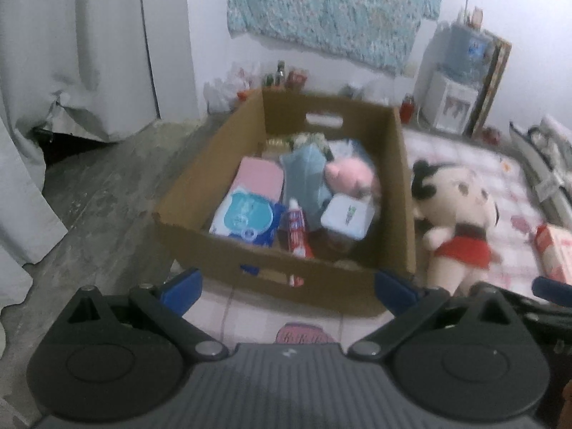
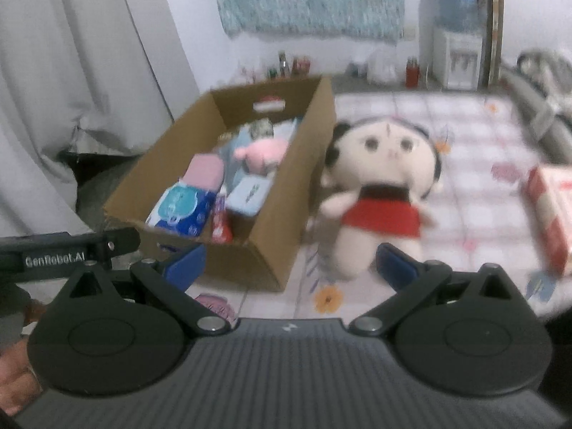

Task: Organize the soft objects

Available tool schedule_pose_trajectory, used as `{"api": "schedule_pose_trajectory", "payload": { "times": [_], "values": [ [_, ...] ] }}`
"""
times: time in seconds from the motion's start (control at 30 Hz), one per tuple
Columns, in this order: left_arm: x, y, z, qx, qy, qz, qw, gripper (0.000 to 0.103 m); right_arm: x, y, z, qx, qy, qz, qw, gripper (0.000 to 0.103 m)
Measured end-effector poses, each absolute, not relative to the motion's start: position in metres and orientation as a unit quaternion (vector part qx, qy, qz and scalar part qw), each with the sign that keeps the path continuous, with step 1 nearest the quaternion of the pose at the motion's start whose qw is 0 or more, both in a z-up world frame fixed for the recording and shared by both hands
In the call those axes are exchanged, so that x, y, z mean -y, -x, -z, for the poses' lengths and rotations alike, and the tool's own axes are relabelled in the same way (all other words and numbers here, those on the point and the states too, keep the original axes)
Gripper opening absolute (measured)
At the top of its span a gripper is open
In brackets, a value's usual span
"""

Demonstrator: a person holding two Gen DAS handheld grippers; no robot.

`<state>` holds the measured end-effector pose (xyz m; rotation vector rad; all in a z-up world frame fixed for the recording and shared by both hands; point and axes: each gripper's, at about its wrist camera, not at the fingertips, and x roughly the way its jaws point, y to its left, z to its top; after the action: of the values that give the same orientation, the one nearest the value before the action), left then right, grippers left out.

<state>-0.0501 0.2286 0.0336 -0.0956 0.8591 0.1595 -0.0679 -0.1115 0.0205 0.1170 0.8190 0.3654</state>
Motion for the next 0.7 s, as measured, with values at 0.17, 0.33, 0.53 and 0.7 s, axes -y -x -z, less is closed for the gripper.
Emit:
{"api": "schedule_pose_trajectory", "payload": {
  "times": [0.17,0.33,0.53,0.7],
  "values": [
    [-0.228,0.051,-0.03,-0.424,0.032,-0.081,0.901,0.103,0.105,0.064,-0.01,-0.42,-0.067,-0.188,0.886,0.102],
    [-0.222,0.051,-0.03,-0.425,0.011,-0.081,0.901,0.103,0.102,0.063,-0.01,-0.419,-0.053,-0.186,0.887,0.102],
    [-0.221,0.047,-0.028,-0.429,-0.005,-0.079,0.9,0.103,0.103,0.056,-0.006,-0.426,-0.05,-0.177,0.886,0.102],
    [-0.22,0.043,-0.026,-0.433,-0.014,-0.079,0.898,0.103,0.102,0.052,-0.001,-0.434,-0.049,-0.171,0.883,0.102]
  ]
}}
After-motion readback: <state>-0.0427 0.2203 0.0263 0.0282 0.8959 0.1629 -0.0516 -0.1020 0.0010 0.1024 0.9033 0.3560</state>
